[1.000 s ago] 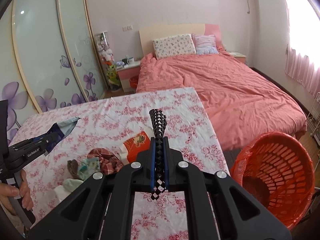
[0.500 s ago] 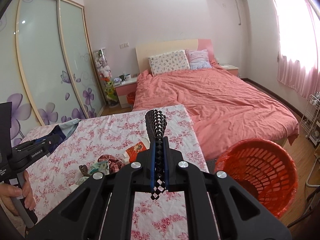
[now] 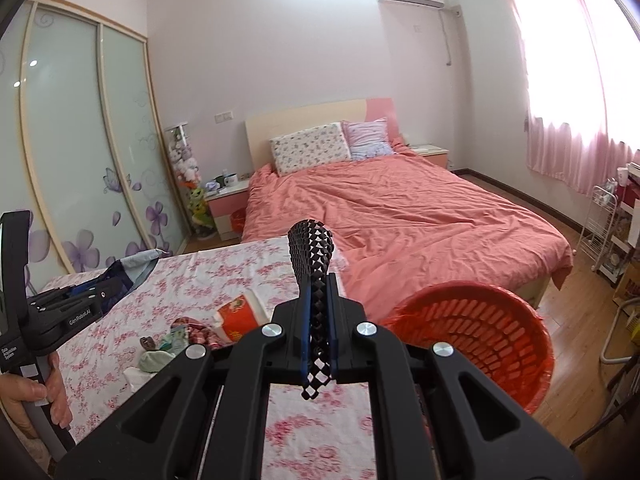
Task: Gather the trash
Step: 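Carry the snack bag and mesh mat toward the orange basket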
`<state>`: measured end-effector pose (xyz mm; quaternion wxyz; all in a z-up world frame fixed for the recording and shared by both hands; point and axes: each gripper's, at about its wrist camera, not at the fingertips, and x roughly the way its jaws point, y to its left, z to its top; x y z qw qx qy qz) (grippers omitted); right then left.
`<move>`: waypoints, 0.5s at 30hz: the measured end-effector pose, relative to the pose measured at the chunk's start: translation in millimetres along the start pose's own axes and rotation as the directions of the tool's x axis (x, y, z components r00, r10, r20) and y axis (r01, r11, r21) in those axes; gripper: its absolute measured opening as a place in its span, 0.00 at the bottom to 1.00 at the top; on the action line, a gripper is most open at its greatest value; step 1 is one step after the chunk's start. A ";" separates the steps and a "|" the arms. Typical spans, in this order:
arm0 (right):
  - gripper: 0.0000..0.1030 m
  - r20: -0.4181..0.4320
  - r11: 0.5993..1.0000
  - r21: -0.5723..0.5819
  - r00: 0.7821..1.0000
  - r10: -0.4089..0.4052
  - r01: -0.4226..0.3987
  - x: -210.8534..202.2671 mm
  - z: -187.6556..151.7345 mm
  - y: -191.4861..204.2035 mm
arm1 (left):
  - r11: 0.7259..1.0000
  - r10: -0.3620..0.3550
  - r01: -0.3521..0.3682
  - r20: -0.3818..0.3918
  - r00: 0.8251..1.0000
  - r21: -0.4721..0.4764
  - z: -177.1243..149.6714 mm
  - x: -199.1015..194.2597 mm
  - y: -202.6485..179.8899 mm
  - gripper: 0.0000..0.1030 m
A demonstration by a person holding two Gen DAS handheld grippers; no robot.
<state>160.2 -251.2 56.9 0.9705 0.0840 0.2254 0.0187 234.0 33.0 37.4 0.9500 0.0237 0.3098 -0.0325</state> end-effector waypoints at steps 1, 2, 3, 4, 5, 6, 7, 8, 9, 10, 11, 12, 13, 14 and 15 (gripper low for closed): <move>0.07 0.001 1.000 0.005 1.000 -0.004 0.004 -1.5 -0.9 -4.1 | 1.000 -0.009 0.009 -0.001 1.000 0.008 -0.1 0.1 -6.9 0.26; 0.07 0.003 1.000 0.011 1.000 -0.010 0.010 -2.3 -1.5 -8.7 | 1.000 -0.019 0.019 -0.001 1.000 0.016 -0.2 0.1 -13.9 0.26; 0.07 0.004 1.000 0.017 1.000 -0.016 0.016 -3.0 -2.2 -12.9 | 0.999 -0.028 0.028 -0.001 1.000 0.023 -0.4 -0.1 -19.9 0.26; 0.07 0.004 1.000 0.023 1.000 -0.020 0.020 -3.9 -3.3 -16.3 | 0.999 -0.036 0.036 -0.001 0.999 0.028 -0.8 -0.1 -24.3 0.26; 0.07 0.005 0.999 0.033 1.000 -0.027 0.026 -4.6 -3.7 -22.7 | 0.998 -0.046 0.046 -0.001 0.999 0.034 -0.6 -0.8 -31.2 0.26; 0.07 0.005 0.999 0.038 1.000 -0.031 0.030 -5.6 -5.1 -26.7 | 0.997 -0.063 0.063 -0.001 0.998 0.042 -0.6 -1.3 -40.9 0.26; 0.07 0.006 0.998 0.045 0.999 -0.038 0.037 -6.4 -5.6 -32.3 | 0.996 -0.076 0.076 -0.002 0.997 0.048 -0.7 -1.4 -47.6 0.26; 0.07 0.006 0.998 0.051 0.999 -0.043 0.043 -7.6 -6.2 -36.1 | 0.994 -0.094 0.094 -0.005 0.996 0.054 -0.8 -1.6 -55.7 0.26; 0.07 0.006 0.997 0.056 0.999 -0.048 0.048 -8.2 -6.5 -39.3 | 0.992 -0.111 0.112 -0.008 0.994 0.058 -0.6 -1.6 -63.3 0.26; 0.07 0.006 0.997 0.060 0.999 -0.052 0.052 -8.8 -7.0 -42.1 | 0.990 -0.125 0.125 -0.010 0.992 0.062 -0.5 -1.7 -69.5 0.26; 0.07 0.008 0.996 0.065 0.998 -0.059 0.059 -9.9 -7.6 -46.6 | 0.987 -0.149 0.149 -0.013 0.989 0.067 -0.7 -2.1 -79.1 0.26; 0.07 0.009 0.995 0.071 0.998 -0.066 0.065 -11.1 -7.9 -51.2 | 0.984 -0.163 0.164 -0.015 0.986 0.070 -1.3 -2.6 -85.1 0.26; 0.07 0.011 0.995 0.076 0.998 -0.070 0.069 -12.1 -8.3 -54.1 | 0.980 -0.183 0.184 -0.017 0.983 0.074 -1.4 -2.3 -92.2 0.26; 0.07 0.013 0.994 0.082 0.997 -0.076 0.074 -13.7 -8.5 -58.2 | 0.975 -0.206 0.207 -0.019 0.978 0.079 -1.7 -2.6 -102.1 0.26; 0.07 0.016 0.993 0.089 0.996 -0.082 0.080 -14.8 -8.8 -62.7 | 0.972 -0.220 0.221 -0.021 0.975 0.082 -2.4 -2.8 -108.8 0.26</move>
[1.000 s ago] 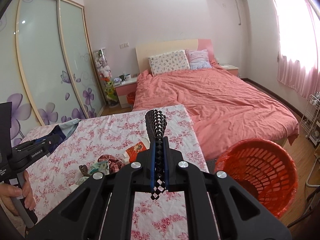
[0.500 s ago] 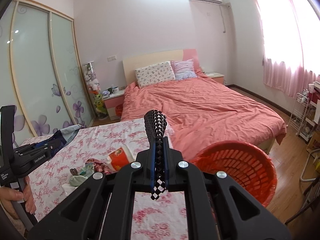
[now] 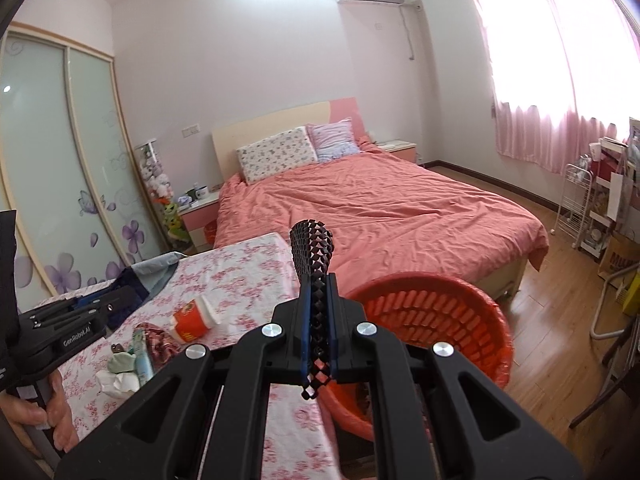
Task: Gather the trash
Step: 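Carry the snack bag and mesh mat toward the orange basket, then open both grippers over the orange basket to drop the bag and mat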
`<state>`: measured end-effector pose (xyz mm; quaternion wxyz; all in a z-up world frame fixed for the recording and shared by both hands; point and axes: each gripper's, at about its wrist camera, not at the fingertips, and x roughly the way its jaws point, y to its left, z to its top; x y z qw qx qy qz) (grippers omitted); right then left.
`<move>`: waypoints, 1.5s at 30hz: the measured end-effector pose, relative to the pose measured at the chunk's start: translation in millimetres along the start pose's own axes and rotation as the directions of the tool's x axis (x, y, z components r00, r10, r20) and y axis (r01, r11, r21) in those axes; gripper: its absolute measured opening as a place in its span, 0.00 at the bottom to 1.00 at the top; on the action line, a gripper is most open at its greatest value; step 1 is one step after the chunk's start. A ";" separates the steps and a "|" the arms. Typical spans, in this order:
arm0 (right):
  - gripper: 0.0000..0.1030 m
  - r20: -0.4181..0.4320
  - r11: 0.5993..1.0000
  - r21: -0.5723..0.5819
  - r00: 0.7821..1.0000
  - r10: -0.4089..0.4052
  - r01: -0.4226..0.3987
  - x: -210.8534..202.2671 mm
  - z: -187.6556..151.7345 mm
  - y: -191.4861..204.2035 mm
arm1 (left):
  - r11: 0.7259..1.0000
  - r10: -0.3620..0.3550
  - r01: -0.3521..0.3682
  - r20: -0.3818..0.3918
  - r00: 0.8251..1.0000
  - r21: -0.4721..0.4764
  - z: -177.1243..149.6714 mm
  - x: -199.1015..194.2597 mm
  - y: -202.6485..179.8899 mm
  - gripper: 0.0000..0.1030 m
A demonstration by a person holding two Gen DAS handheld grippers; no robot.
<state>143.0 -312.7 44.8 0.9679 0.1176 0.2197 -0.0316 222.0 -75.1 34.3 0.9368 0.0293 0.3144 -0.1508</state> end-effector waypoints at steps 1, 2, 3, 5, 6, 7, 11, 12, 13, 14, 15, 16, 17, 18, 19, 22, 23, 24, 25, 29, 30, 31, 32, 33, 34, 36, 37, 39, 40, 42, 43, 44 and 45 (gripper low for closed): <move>0.07 0.003 1.000 0.008 1.000 -0.008 0.008 -0.8 0.6 -5.6 | 1.000 -0.022 0.022 -0.001 1.000 0.005 0.2 2.1 -8.8 0.26; 0.07 0.005 1.000 0.015 1.000 -0.014 0.014 -0.5 0.9 -9.6 | 0.999 -0.038 0.038 -0.002 0.999 0.010 0.1 3.1 -14.0 0.26; 0.07 0.006 1.000 0.020 1.000 -0.019 0.019 -0.2 0.2 -12.3 | 0.998 -0.061 0.061 -0.003 0.998 0.018 0.5 6.0 -23.6 0.26; 0.07 0.007 0.999 0.033 0.999 -0.033 0.032 1.3 0.5 -20.8 | 0.995 -0.096 0.097 -0.008 0.995 0.034 1.4 12.5 -41.6 0.26; 0.07 0.006 0.998 0.041 0.999 -0.040 0.039 2.7 0.3 -26.2 | 0.993 -0.108 0.108 -0.011 0.994 0.040 1.6 16.0 -48.5 0.26; 0.07 0.004 0.998 0.046 0.999 -0.045 0.044 4.1 -0.1 -30.0 | 0.991 -0.127 0.127 -0.016 0.992 0.047 1.3 20.6 -57.7 0.26; 0.07 -0.012 0.995 0.078 0.998 -0.069 0.070 14.3 -3.0 -49.4 | 0.981 -0.180 0.182 -0.044 0.983 0.067 -2.0 41.6 -87.7 0.27; 0.07 -0.017 0.994 0.081 0.997 -0.073 0.074 16.5 -3.3 -52.7 | 0.978 -0.194 0.198 -0.058 0.979 0.071 -3.6 50.7 -97.6 0.27; 0.07 -0.022 0.993 0.085 0.997 -0.077 0.079 19.2 -4.1 -55.9 | 0.976 -0.201 0.206 -0.068 0.977 0.074 -4.6 56.5 -103.1 0.27; 0.07 -0.031 0.992 0.090 0.996 -0.083 0.086 24.5 -5.2 -61.1 | 0.973 -0.210 0.216 -0.079 0.975 0.077 -5.7 62.7 -108.3 0.28; 0.07 -0.037 0.992 0.093 0.996 -0.086 0.090 25.8 -5.8 -64.4 | 0.971 -0.217 0.225 -0.097 0.971 0.082 -7.8 72.9 -116.9 0.28; 0.07 -0.043 0.991 0.096 0.995 -0.091 0.095 28.6 -6.9 -68.4 | 0.970 -0.220 0.229 -0.106 0.970 0.085 -8.8 78.7 -120.3 0.28; 0.07 -0.055 0.990 0.102 0.994 -0.095 0.101 34.7 -8.5 -73.0 | 0.968 -0.223 0.234 -0.115 0.968 0.088 -9.9 85.3 -124.5 0.28; 0.07 -0.063 0.989 0.108 0.993 -0.096 0.103 37.6 -9.3 -78.7 | 0.967 -0.226 0.238 -0.127 0.966 0.093 -11.9 93.2 -130.2 0.29; 0.07 -0.081 0.988 0.119 0.993 -0.091 0.100 44.3 -11.0 -83.4 | 0.966 -0.225 0.239 -0.138 0.965 0.097 -13.2 100.1 -134.5 0.32; 0.12 -0.115 0.985 0.147 0.990 -0.077 0.094 54.3 -17.1 -94.6 | 0.970 -0.202 0.220 -0.166 0.965 0.100 -20.7 119.5 -143.2 0.42; 0.20 -0.132 0.984 0.149 0.988 -0.077 0.097 60.1 -20.2 -97.5 | 0.971 -0.199 0.219 -0.183 0.963 0.097 -22.3 127.1 -143.6 0.46; 0.33 -0.138 0.984 0.144 0.987 -0.085 0.105 61.9 -22.8 -98.2 | 0.971 -0.199 0.219 -0.192 0.961 0.094 -23.7 130.8 -142.9 0.47; 0.37 -0.142 0.984 0.135 0.986 -0.092 0.112 63.4 -25.5 -98.6 | 0.972 -0.196 0.218 -0.202 0.960 0.092 -25.9 135.3 -141.3 0.49; 0.44 -0.156 0.984 0.116 0.981 -0.115 0.134 65.3 -30.9 -97.0 | 0.977 -0.166 0.190 -0.213 0.963 0.099 -33.4 143.9 -130.6 0.54; 0.48 -0.156 0.984 0.110 0.980 -0.121 0.139 65.3 -31.2 -97.3 | 0.978 -0.160 0.185 -0.213 0.964 0.100 -34.2 143.3 -127.7 0.54; 0.49 -0.154 0.984 0.103 0.980 -0.127 0.144 65.1 -31.3 -98.0 | 0.979 -0.152 0.177 -0.211 0.966 0.102 -34.7 141.4 -124.2 0.55; 0.50 -0.152 0.984 0.088 0.979 -0.138 0.153 63.1 -31.9 -94.1 | 0.981 -0.140 0.165 -0.206 0.968 0.105 -36.3 139.7 -119.3 0.56; 0.50 -0.152 0.984 0.082 0.978 -0.142 0.156 64.8 -30.1 -97.2 | 0.982 -0.132 0.156 -0.202 0.970 0.107 -37.2 138.2 -116.3 0.57; 0.50 -0.152 0.985 0.075 0.978 -0.146 0.158 64.8 -29.9 -95.6 | 0.984 -0.118 0.141 -0.193 0.974 0.111 -38.2 135.0 -110.5 0.58; 0.51 -0.151 0.985 0.066 0.978 -0.146 0.157 63.0 -29.2 -91.4 | 0.986 -0.097 0.119 -0.181 0.979 0.115 -39.5 129.2 -102.2 0.60; 0.52 -0.152 0.986 0.064 0.978 -0.145 0.157 63.5 -29.1 -90.2 | 0.987 -0.085 0.106 -0.175 0.981 0.117 -40.5 124.6 -98.2 0.60; 0.53 -0.152 0.986 0.059 0.978 -0.145 0.155 62.5 -29.2 -83.8 | 0.990 -0.067 0.086 -0.164 0.984 0.113 -42.4 116.2 -86.3 0.62; 0.53 -0.154 0.987 0.053 0.978 -0.142 0.152 61.2 -29.8 -79.5 | 0.991 -0.059 0.077 -0.158 0.986 0.108 -43.5 111.5 -78.9 0.63; 0.53 -0.159 0.988 0.040 0.978 -0.138 0.146 62.7 -30.9 -70.4 | 0.994 -0.044 0.059 -0.147 0.988 0.097 -45.7 100.6 -65.1 0.63; 0.53 -0.163 0.990 0.029 0.977 -0.134 0.141 62.0 -32.1 -64.4 | 0.995 -0.035 0.048 -0.140 0.990 0.090 -46.9 94.8 -56.8 0.64; 0.53 -0.166 0.990 0.023 0.977 -0.131 0.137 62.2 -33.4 -60.4 | 0.996 -0.023 0.033 -0.131 0.991 0.080 -48.6 87.1 -46.6 0.65; 0.53 -0.170 0.991 0.015 0.977 -0.126 0.131 61.5 -35.6 -55.1 | 0.997 -0.015 0.025 -0.126 0.992 0.073 -49.5 82.7 -39.9 0.65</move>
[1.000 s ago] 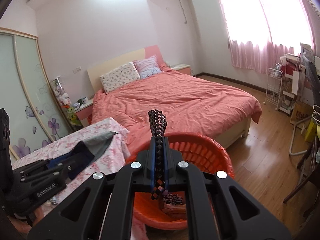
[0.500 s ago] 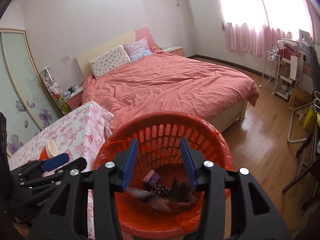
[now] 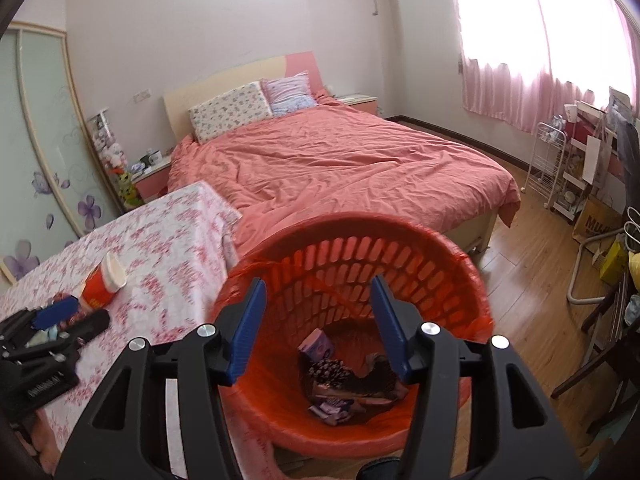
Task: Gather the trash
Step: 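Open both grippers over the orange basket to drop the bag and mat, then grasp the white tissue with the left gripper while the right grasps the light blue tube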
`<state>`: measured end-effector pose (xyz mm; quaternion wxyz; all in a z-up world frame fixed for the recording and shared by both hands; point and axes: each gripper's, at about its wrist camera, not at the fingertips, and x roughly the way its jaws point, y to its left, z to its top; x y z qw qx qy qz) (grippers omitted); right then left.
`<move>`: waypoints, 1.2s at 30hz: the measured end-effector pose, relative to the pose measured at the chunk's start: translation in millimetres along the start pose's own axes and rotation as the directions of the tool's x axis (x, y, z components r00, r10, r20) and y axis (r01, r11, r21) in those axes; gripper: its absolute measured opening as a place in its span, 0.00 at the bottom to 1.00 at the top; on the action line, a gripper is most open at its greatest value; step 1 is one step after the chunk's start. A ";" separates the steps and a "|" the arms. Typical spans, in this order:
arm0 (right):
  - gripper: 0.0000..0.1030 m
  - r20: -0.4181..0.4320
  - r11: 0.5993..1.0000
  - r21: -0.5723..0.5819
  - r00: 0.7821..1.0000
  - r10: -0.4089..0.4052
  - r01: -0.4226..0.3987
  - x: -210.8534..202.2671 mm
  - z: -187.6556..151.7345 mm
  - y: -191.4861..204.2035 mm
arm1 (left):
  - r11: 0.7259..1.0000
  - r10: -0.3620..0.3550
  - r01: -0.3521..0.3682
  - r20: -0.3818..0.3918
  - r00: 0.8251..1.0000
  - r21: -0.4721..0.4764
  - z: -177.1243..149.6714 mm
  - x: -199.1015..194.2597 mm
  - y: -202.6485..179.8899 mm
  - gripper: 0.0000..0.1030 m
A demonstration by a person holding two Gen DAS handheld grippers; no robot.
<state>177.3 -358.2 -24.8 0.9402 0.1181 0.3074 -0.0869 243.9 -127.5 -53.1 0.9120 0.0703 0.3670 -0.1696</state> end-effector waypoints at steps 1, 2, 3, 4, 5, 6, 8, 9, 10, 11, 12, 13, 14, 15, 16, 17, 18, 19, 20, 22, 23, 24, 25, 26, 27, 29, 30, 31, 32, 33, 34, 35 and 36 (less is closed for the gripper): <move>0.53 -0.005 1.000 -0.011 1.000 0.007 -0.007 -1.0 -2.0 6.7 | 1.000 0.010 -0.010 0.005 1.000 -0.015 -3.3 -6.6 10.3 0.66; 0.53 -0.009 1.000 -0.021 1.000 0.013 -0.013 -1.6 -3.9 13.1 | 1.000 0.017 -0.017 0.010 1.000 -0.025 -6.1 -11.5 17.3 0.67; 0.53 -0.012 0.999 -0.028 1.000 0.018 -0.019 -1.8 -5.6 18.2 | 0.999 0.029 -0.028 0.015 0.999 -0.040 -10.2 -18.7 27.6 0.67; 0.53 -0.016 0.999 -0.039 0.999 0.030 -0.031 -2.8 -7.8 25.9 | 0.998 0.043 -0.042 0.021 0.999 -0.053 -14.2 -25.5 37.6 0.68; 0.53 -0.018 0.998 -0.046 0.999 0.037 -0.038 -3.6 -9.7 31.6 | 0.996 0.064 -0.062 0.027 0.998 -0.070 -19.3 -33.1 50.2 0.68; 0.53 -0.021 0.997 -0.057 0.999 0.046 -0.047 -4.2 -11.8 38.9 | 0.994 0.078 -0.075 0.030 0.997 -0.080 -23.0 -38.2 57.7 0.69; 0.53 -0.030 0.995 -0.078 0.997 0.064 -0.066 -5.1 -16.3 53.3 | 0.988 0.118 -0.113 0.038 0.992 -0.103 -31.2 -50.0 77.5 0.70; 0.53 -0.036 0.993 -0.088 0.997 0.074 -0.077 -5.1 -18.6 60.7 | 0.983 0.146 -0.140 0.044 0.988 -0.119 -37.3 -57.4 90.9 0.70; 0.53 -0.041 0.992 -0.098 0.996 0.081 -0.085 -5.3 -20.7 67.7 | 0.979 0.163 -0.156 0.045 0.986 -0.128 -40.8 -61.2 98.4 0.71; 0.53 -0.047 0.989 -0.111 0.995 0.090 -0.095 -4.9 -23.0 75.8 | 0.973 0.188 -0.180 0.045 0.981 -0.145 -46.2 -66.4 110.9 0.72; 0.53 -0.053 0.987 -0.122 0.994 0.097 -0.103 -4.2 -25.2 83.5 | 0.967 0.206 -0.197 0.042 0.978 -0.160 -51.5 -70.0 122.4 0.72; 0.53 -0.058 0.985 -0.132 0.993 0.102 -0.109 -4.0 -27.3 89.9 | 0.963 0.218 -0.208 0.038 0.975 -0.174 -54.5 -72.0 130.2 0.72; 0.53 -0.065 0.983 -0.142 0.992 0.110 -0.118 -3.8 -30.0 97.1 | 0.957 0.228 -0.218 0.031 0.973 -0.190 -57.9 -73.9 139.9 0.72; 0.53 -0.072 0.980 -0.150 0.990 0.117 -0.127 -3.0 -32.5 103.9 | 0.951 0.233 -0.224 0.020 0.972 -0.211 -62.7 -75.9 150.7 0.72; 0.53 -0.079 0.979 -0.157 0.989 0.123 -0.134 -2.0 -34.9 110.1 | 0.946 0.234 -0.226 0.010 0.972 -0.231 -67.7 -77.3 160.0 0.72; 0.53 -0.086 0.976 -0.165 0.988 0.129 -0.142 -1.3 -37.8 116.5 | 0.944 0.232 -0.225 0.002 0.973 -0.241 -72.0 -77.9 164.7 0.72; 0.53 -0.093 0.973 -0.172 0.986 0.136 -0.151 -0.2 -40.4 122.8 | 0.942 0.226 -0.221 -0.009 0.974 -0.253 -77.0 -78.2 169.9 0.72; 0.53 -0.098 0.972 -0.177 0.985 0.141 -0.156 0.0 -42.2 127.0 | 0.941 0.220 -0.217 -0.018 0.975 -0.260 -81.5 -77.9 173.1 0.72; 0.53 -0.107 0.969 -0.184 0.983 0.148 -0.166 1.4 -44.5 134.4 | 0.941 0.217 -0.216 -0.026 0.976 -0.262 -84.7 -77.2 174.1 0.72; 0.53 -0.116 0.964 -0.194 0.980 0.159 -0.180 2.5 -47.5 145.5 | 0.942 0.212 -0.216 -0.045 0.976 -0.257 -90.4 -71.5 174.2 0.72; 0.53 -0.120 0.962 -0.199 0.979 0.165 -0.187 2.0 -49.0 151.3 | 0.943 0.209 -0.216 -0.057 0.976 -0.254 -93.5 -68.6 174.3 0.71; 0.53 -0.122 0.960 -0.202 0.978 0.170 -0.192 2.3 -49.8 155.7 | 0.943 0.206 -0.216 -0.068 0.976 -0.251 -96.2 -64.6 174.2 0.70; 0.53 -0.126 0.957 -0.208 0.976 0.179 -0.202 2.4 -50.8 162.2 | 0.944 0.202 -0.215 -0.078 0.976 -0.249 -98.0 -60.9 174.0 0.65; 0.53 -0.130 0.955 -0.210 0.974 0.184 -0.209 2.9 -51.7 166.7 | 0.946 0.194 -0.211 -0.089 0.977 -0.248 -101.3 -57.7 174.5 0.57; 0.53 -0.135 0.952 -0.213 0.972 0.194 -0.219 3.2 -53.2 172.7 | 0.947 0.184 -0.204 -0.101 0.978 -0.249 -103.9 -54.2 176.3 0.54; 0.53 -0.147 0.944 -0.221 0.966 0.215 -0.244 4.0 -54.9 184.4 | 0.947 0.178 -0.197 -0.094 0.979 -0.255 -107.5 -52.9 181.3 0.42; 0.53 -0.153 0.940 -0.226 0.962 0.225 -0.256 4.0 -57.0 191.5 | 0.946 0.180 -0.197 -0.088 0.980 -0.256 -107.3 -53.3 183.7 0.38; 0.53 -0.159 0.936 -0.230 0.959 0.235 -0.267 4.4 -58.4 197.3 | 0.947 0.178 -0.194 -0.085 0.980 -0.257 -106.6 -53.9 187.2 0.35; 0.53 -0.169 0.929 -0.234 0.953 0.252 -0.287 5.4 -60.4 206.2 | 0.947 0.173 -0.188 -0.080 0.982 -0.259 -105.9 -54.8 190.2 0.30; 0.53 -0.176 0.925 -0.235 0.949 0.262 -0.299 6.0 -62.4 211.3 | 0.948 0.172 -0.185 -0.072 0.982 -0.257 -105.0 -56.6 193.5 0.28; 0.53 -0.189 0.918 -0.235 0.941 0.281 -0.321 7.4 -64.5 219.4 | 0.949 0.179 -0.190 -0.065 0.982 -0.253 -104.2 -58.2 196.8 0.24; 0.53 -0.198 0.913 -0.234 0.936 0.292 -0.335 8.3 -65.9 223.9 | 0.948 0.191 -0.200 -0.061 0.980 -0.248 -103.5 -59.8 201.1 0.22; 0.53 -0.210 0.906 -0.235 0.929 0.306 -0.352 9.4 -67.8 230.9 | 0.946 0.200 -0.208 -0.060 0.978 -0.247 -103.0 -60.8 205.0 0.21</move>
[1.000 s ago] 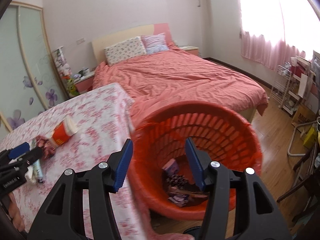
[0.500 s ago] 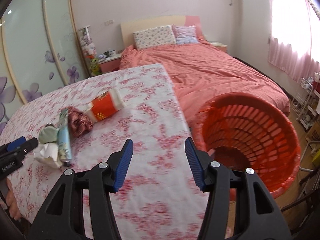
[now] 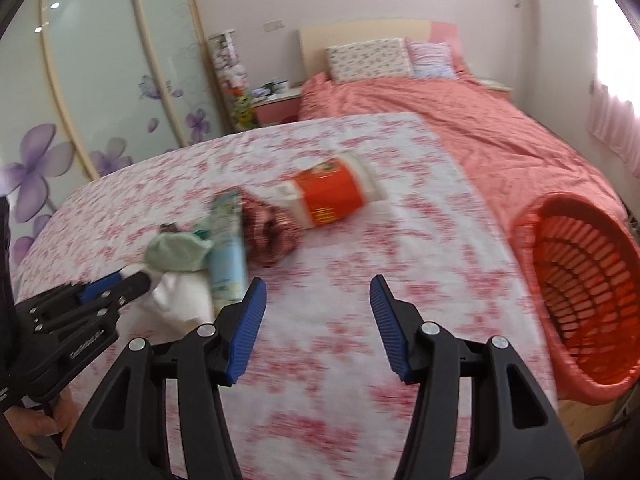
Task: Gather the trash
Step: 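Grasp the white tissue with the left gripper while the right grasps the light blue tube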
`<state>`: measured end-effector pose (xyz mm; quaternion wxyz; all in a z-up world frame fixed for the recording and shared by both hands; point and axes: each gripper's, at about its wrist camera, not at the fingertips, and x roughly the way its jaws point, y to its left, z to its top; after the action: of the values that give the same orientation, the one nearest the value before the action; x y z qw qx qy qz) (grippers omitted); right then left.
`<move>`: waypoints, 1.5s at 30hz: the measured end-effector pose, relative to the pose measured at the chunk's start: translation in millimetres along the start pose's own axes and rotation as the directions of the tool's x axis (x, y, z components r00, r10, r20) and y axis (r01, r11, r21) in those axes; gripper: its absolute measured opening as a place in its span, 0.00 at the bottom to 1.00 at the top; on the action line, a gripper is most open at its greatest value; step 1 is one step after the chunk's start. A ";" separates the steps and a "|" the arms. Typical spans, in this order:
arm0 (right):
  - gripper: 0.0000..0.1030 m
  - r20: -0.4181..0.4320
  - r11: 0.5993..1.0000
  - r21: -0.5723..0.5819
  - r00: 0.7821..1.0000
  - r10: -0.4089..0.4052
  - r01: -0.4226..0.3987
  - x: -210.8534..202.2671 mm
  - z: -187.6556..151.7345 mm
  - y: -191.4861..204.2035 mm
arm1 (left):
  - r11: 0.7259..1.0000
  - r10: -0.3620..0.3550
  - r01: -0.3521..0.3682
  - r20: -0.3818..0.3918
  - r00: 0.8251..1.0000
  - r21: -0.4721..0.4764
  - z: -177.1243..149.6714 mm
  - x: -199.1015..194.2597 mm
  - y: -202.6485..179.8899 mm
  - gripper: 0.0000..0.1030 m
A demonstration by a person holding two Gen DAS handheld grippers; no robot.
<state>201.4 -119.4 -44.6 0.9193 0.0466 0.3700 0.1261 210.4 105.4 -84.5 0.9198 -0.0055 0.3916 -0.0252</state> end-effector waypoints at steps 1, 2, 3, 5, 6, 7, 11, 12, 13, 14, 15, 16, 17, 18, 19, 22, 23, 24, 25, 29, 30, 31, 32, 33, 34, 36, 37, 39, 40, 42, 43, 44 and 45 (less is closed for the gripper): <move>0.53 -0.007 1.000 -0.005 1.000 0.013 -0.013 3.4 0.0 4.7 | 1.000 0.004 -0.004 0.002 1.000 -0.003 2.0 0.6 4.2 0.20; 0.53 -0.017 1.000 -0.011 1.000 0.025 -0.025 8.3 0.3 11.1 | 1.000 0.011 -0.011 0.005 1.000 -0.008 3.6 0.3 8.6 0.19; 0.53 -0.027 0.999 -0.015 0.999 0.036 -0.036 12.4 0.8 15.8 | 1.000 0.024 -0.024 0.009 1.000 -0.017 5.2 0.2 15.6 0.19; 0.53 -0.043 0.998 -0.015 0.997 0.059 -0.059 20.1 1.9 24.4 | 0.999 0.042 -0.042 0.014 0.999 -0.030 7.3 -0.3 25.0 0.18; 0.52 -0.050 0.997 -0.014 0.996 0.070 -0.071 23.5 2.6 28.3 | 0.998 0.058 -0.058 0.018 0.998 -0.037 8.5 -0.5 31.7 0.18; 0.52 -0.056 0.997 -0.013 0.995 0.079 -0.080 26.4 3.5 31.7 | 0.996 0.075 -0.074 0.022 0.997 -0.045 10.1 -0.2 38.4 0.18; 0.48 -0.089 0.993 -0.043 0.990 0.107 -0.111 37.8 4.1 50.4 | 0.989 0.124 -0.121 0.024 0.992 -0.082 13.8 -1.2 61.9 0.18; 0.46 -0.101 0.992 -0.055 0.989 0.109 -0.115 40.0 3.2 55.0 | 0.986 0.138 -0.136 0.020 0.990 -0.093 14.9 0.4 69.2 0.18; 0.45 -0.114 0.990 -0.072 0.987 0.112 -0.121 43.8 2.2 61.1 | 0.984 0.147 -0.145 0.013 0.989 -0.101 15.3 2.1 74.2 0.19; 0.45 -0.120 0.989 -0.084 0.987 0.108 -0.118 44.4 0.7 63.0 | 0.983 0.147 -0.146 0.005 0.989 -0.113 15.1 3.5 79.5 0.21; 0.42 -0.131 0.988 -0.104 0.987 0.096 -0.110 47.9 -1.0 66.8 | 0.982 0.143 -0.142 -0.001 0.990 -0.123 15.5 5.0 83.0 0.23; 0.38 -0.138 0.988 -0.112 0.986 0.091 -0.106 50.5 -1.4 67.4 | 0.982 0.139 -0.138 -0.003 0.990 -0.132 15.4 5.3 86.1 0.25; 0.29 -0.150 0.988 -0.121 0.986 0.076 -0.095 54.3 -3.1 68.5 | 0.981 0.137 -0.135 0.000 0.991 -0.137 15.0 4.6 87.4 0.31; 0.29 -0.151 0.988 -0.122 0.986 0.071 -0.089 55.6 -3.9 67.7 | 0.982 0.135 -0.133 0.001 0.991 -0.137 14.4 4.3 87.3 0.36; 0.29 -0.149 0.989 -0.119 0.986 0.073 -0.091 54.7 -3.9 66.1 | 0.982 0.132 -0.130 0.004 0.991 -0.136 13.4 3.6 86.4 0.45; 0.24 -0.132 0.992 -0.116 0.991 0.030 -0.046 51.6 -2.1 57.6 | 0.984 0.121 -0.119 0.013 0.993 -0.131 11.6 1.7 83.5 0.55; 0.23 -0.126 0.994 -0.105 0.992 0.018 -0.032 50.8 -0.8 51.4 | 0.985 0.117 -0.114 0.014 0.993 -0.130 11.4 1.7 82.8 0.59; 0.23 -0.119 0.996 -0.089 0.993 0.004 -0.015 50.1 0.7 44.4 | 0.985 0.110 -0.107 0.015 0.994 -0.132 11.6 1.8 82.4 0.61; 0.23 -0.114 0.997 -0.073 0.993 -0.009 0.001 49.3 1.9 37.8 | 0.985 0.104 -0.101 0.015 0.994 -0.136 12.0 2.8 81.3 0.64; 0.24 -0.114 0.999 -0.023 0.993 -0.031 0.028 47.9 2.8 16.6 | 0.988 0.075 -0.072 0.011 0.997 -0.136 12.6 5.6 75.8 0.72; 0.24 -0.116 1.000 -0.022 0.993 -0.020 0.017 47.6 2.1 16.2 | 0.989 0.073 -0.070 0.012 0.997 -0.131 12.8 6.3 73.1 0.73; 0.24 -0.119 1.000 -0.022 0.993 -0.012 0.009 47.2 1.2 16.0 | 0.990 0.072 -0.070 0.010 0.997 -0.126 13.0 7.6 70.4 0.74; 0.24 -0.123 1.000 -0.024 0.992 -0.007 0.004 47.0 0.1 16.1 | 0.990 0.071 -0.069 0.007 0.997 -0.124 12.9 8.6 67.8 0.75; 0.24 -0.125 1.000 -0.028 0.992 -0.004 0.000 47.1 -0.9 16.9 | 0.990 0.065 -0.064 0.005 0.998 -0.124 13.6 10.2 65.7 0.75; 0.24 -0.128 1.000 -0.030 0.992 -0.001 -0.003 46.8 -2.0 17.5 | 0.990 0.061 -0.061 0.001 0.998 -0.127 14.4 11.9 63.9 0.75; 0.24 -0.134 0.999 -0.031 0.991 0.006 -0.010 46.5 -4.1 18.9 | 0.989 0.048 -0.048 -0.005 0.999 -0.141 15.6 14.6 62.5 0.75; 0.24 -0.135 0.999 -0.031 0.991 0.008 -0.012 45.7 -4.8 18.1 | 0.988 0.038 -0.038 -0.005 0.999 -0.151 16.4 15.1 61.6 0.75; 0.24 -0.137 0.999 -0.031 0.990 0.013 -0.017 44.0 -6.1 17.4 | 0.986 0.013 -0.012 0.007 1.000 -0.165 17.9 13.2 59.8 0.77; 0.24 -0.139 0.999 -0.031 0.990 0.015 -0.020 43.0 -6.7 17.3 | 0.986 0.009 -0.007 0.015 1.000 -0.166 18.6 12.1 58.3 0.79; 0.24 -0.141 0.999 -0.034 0.990 0.017 -0.022 42.2 -7.1 17.3 | 0.988 0.010 -0.008 0.014 1.000 -0.155 20.2 13.8 52.5 0.80; 0.24 -0.143 0.999 -0.035 0.990 0.019 -0.024 41.3 -7.5 17.2 | 0.989 0.017 -0.016 0.007 1.000 -0.148 20.9 16.0 50.1 0.80; 0.24 -0.146 0.999 -0.036 0.989 0.021 -0.027 40.7 -8.6 17.3 | 0.990 0.030 -0.030 -0.003 1.000 -0.136 21.2 19.7 46.9 0.80; 0.24 -0.148 0.999 -0.036 0.989 0.025 -0.030 39.4 -9.5 17.3 | 0.991 0.037 -0.038 -0.011 0.999 -0.130 21.1 23.0 45.1 0.78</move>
<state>218.8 -92.2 -74.7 0.8882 0.0249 0.4340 0.1489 243.4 149.0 -87.8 0.9161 -0.0582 0.3964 0.0180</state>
